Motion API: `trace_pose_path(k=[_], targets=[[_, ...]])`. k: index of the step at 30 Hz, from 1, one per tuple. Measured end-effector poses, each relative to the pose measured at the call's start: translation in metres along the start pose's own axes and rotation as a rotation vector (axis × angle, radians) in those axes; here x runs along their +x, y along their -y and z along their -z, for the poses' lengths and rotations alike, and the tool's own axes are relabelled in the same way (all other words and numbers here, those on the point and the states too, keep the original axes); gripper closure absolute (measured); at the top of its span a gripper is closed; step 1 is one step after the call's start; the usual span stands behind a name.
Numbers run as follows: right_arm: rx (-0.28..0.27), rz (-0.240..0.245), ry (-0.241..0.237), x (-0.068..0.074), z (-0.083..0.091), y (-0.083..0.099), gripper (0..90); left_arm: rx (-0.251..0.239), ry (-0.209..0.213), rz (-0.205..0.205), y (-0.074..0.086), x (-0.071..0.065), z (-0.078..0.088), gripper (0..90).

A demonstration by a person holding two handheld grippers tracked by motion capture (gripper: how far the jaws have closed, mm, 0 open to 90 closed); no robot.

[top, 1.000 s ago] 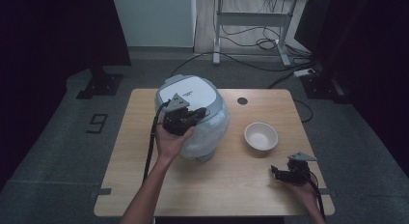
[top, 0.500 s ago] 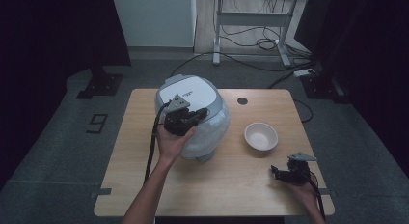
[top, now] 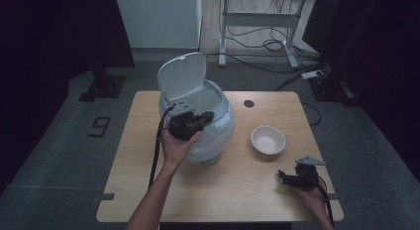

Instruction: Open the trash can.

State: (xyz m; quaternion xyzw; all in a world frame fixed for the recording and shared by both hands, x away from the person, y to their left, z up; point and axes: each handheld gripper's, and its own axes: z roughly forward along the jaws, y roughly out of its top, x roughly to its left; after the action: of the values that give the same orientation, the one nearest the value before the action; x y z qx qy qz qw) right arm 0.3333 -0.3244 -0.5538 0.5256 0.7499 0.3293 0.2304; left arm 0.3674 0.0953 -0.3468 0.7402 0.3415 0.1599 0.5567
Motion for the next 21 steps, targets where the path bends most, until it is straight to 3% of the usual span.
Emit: trace_pose_path(k=[1,2,3,4,5,6,8,9,13,16,21], targets=[[0.000,0.000,0.000,0.000,0.000,0.000,13.2,-0.037,0.005,0.006,0.001,-0.001,0.007,78.6],[0.000,0.000,0.000,0.000,0.000,0.000,13.2,-0.037,0.005,0.006,0.001,-0.001,0.007,74.0],[0.000,0.000,0.000,0.000,0.000,0.000,13.2,-0.056,-0.013,0.002,0.002,-0.002,0.012,74.0],[0.000,0.002,0.000,0.000,0.000,0.000,13.2,-0.077,-0.037,0.000,0.003,-0.002,0.019,61.0],[0.000,0.002,0.000,0.000,0.000,0.000,13.2,-0.088,-0.045,0.001,0.004,-0.002,0.025,61.0],[0.000,0.001,0.000,0.000,0.000,0.000,13.2,-0.094,-0.047,0.002,0.006,-0.001,0.030,51.7],[-0.001,0.001,0.000,0.000,0.000,0.000,13.2,-0.094,-0.056,-0.003,0.009,0.000,0.040,44.2],[-0.001,0.001,0.000,0.000,0.000,0.000,13.2,-0.092,-0.064,-0.012,0.013,0.001,0.046,44.2],[-0.004,0.001,0.002,0.000,0.000,0.000,13.3,-0.086,-0.099,-0.020,0.028,0.008,0.063,30.4],[-0.003,0.003,0.002,0.000,0.000,0.000,13.4,-0.093,-0.130,-0.017,0.042,0.014,0.073,28.3],[-0.003,0.003,0.002,0.000,0.000,0.000,13.3,-0.103,-0.189,0.030,0.075,0.031,0.089,26.6]])
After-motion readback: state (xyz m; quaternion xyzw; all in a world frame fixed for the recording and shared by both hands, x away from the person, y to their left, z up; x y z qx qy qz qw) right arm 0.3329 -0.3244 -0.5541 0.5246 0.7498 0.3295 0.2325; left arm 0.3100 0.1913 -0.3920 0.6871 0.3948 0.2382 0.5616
